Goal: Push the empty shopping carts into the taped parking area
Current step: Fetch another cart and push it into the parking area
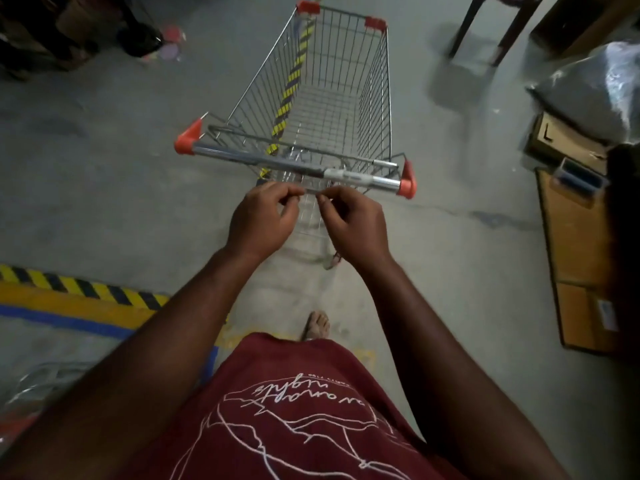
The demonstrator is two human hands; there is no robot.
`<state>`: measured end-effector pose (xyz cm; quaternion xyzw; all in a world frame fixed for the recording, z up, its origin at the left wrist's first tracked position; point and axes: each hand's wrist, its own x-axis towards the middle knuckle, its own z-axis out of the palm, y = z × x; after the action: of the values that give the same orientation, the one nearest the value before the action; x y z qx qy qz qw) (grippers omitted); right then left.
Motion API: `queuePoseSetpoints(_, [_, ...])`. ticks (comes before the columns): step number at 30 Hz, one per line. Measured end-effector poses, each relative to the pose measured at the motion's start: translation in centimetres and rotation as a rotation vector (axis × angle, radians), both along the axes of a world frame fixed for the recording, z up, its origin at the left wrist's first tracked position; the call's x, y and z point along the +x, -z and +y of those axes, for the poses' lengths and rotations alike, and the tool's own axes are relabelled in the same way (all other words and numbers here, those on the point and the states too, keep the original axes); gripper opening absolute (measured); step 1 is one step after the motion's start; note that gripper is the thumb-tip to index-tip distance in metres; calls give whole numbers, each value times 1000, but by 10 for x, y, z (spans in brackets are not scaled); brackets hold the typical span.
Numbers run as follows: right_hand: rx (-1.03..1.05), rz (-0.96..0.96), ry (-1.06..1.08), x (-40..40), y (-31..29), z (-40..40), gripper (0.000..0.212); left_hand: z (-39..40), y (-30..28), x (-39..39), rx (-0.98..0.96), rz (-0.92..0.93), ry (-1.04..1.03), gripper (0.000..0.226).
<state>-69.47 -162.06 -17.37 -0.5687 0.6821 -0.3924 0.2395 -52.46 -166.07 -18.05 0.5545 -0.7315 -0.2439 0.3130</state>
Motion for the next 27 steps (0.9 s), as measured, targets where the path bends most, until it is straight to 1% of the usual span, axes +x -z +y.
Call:
queuePoseSetpoints(3, [-31, 34, -46, -15, -3, -43, 13, -41, 0, -16, -13, -20, 36, 23])
queuePoseSetpoints(5, [-59, 92, -76, -23, 1, -64, 12, -63, 8, -19, -19, -98, 24, 25])
queuePoseSetpoints(6, [-53, 156, -83, -27, 4, -75, 14, -74, 14, -19, -21, -157, -8, 26])
queuePoseSetpoints(7, [-25, 231, -88, -31, 8, -86, 19, -88, 20, -19, -13, -219, -52, 28])
queuePoseSetpoints(9, [98, 365, -120, -36, 17, -102, 34, -108, 30, -13, 18, -339, -123, 33])
queuePoseSetpoints(12, [322, 517, -181, -39, 30, -120, 56, -131, 37, -4, -19, -501, -107, 44])
queuePoseSetpoints(13, [356, 555, -176, -39, 34, -125, 63, -137, 37, -2, -23, -523, -94, 48])
queuePoseSetpoints(15, [355, 617, -164, -39, 37, -135, 77, -152, 34, 0, 22, -560, -77, 52])
queuePoseSetpoints(18, [337, 653, -136, -42, 40, -145, 87, -186, 33, 4, 192, -605, -119, 57])
queuePoseSetpoints(21, [325, 674, -126, -47, 41, -145, 90, -208, 33, 8, 319, -729, -74, 72])
queuePoseSetpoints(22, [322, 675, -133, -49, 40, -144, 91, -208, 34, 9, 321, -747, -33, 75])
queuePoseSetpoints(24, [304, 688, -148, -54, 37, -145, 91, -200, 37, 8, 261, -740, 19, 75])
queuePoseSetpoints(27, [291, 706, -171, -61, 37, -139, 90, -183, 38, 2, 152, -739, -20, 70])
